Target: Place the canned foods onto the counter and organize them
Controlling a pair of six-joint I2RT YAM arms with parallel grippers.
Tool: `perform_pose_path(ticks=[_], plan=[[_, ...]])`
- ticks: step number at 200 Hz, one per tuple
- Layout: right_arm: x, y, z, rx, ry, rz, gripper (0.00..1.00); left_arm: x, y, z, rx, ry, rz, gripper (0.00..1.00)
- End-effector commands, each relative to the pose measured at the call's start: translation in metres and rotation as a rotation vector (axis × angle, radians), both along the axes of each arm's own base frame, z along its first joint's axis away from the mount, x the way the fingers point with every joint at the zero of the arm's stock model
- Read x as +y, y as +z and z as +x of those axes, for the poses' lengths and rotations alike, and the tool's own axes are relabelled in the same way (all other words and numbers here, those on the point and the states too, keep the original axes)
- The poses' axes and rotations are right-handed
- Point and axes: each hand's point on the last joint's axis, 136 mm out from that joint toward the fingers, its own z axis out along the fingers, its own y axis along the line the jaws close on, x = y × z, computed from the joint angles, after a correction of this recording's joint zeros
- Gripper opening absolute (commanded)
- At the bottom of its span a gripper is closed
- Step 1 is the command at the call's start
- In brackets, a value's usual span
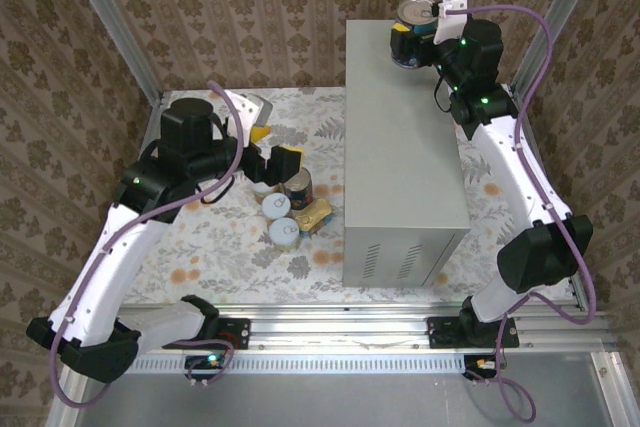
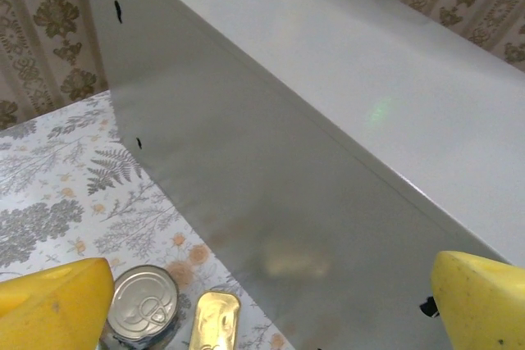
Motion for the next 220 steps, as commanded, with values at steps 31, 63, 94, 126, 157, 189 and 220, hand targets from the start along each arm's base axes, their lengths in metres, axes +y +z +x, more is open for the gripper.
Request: perform_pose_path(ticks=[31, 63, 94, 126, 157, 189, 220], plan=[[0.019, 0.052, -0.069, -0.046, -0.003, -0.060, 1.00, 0.000, -0.052, 0.027, 0.122, 0.105, 0.085, 1.00], [0.027, 0.057, -0.122, -0.010, 0.005, -0.093, 1.00, 0.005, -0.089, 0.037, 0.198, 0.167, 0.147, 1.00], [0.031, 0.052, -0.163, 0.015, 0.045, -0.103, 1.00, 0.007, -0.122, 0.041, 0.252, 0.194, 0.192, 1.00], [0.055, 0.044, -0.206, 0.050, 0.211, -0.134, 1.00, 0.010, -0.156, 0.048, 0.315, 0.231, 0.244, 1.00], [0.084, 0.029, -0.242, 0.141, 0.419, -0.154, 1.00, 0.011, -0.187, 0.056, 0.384, 0.268, 0.284, 1.00], [0.108, 0.008, -0.261, 0.219, 0.518, -0.199, 1.00, 0.010, -0.215, 0.068, 0.426, 0.304, 0.329, 1.00], [0.127, -0.009, -0.268, 0.261, 0.557, -0.220, 1.00, 0.005, -0.234, 0.079, 0.449, 0.320, 0.353, 1.00]])
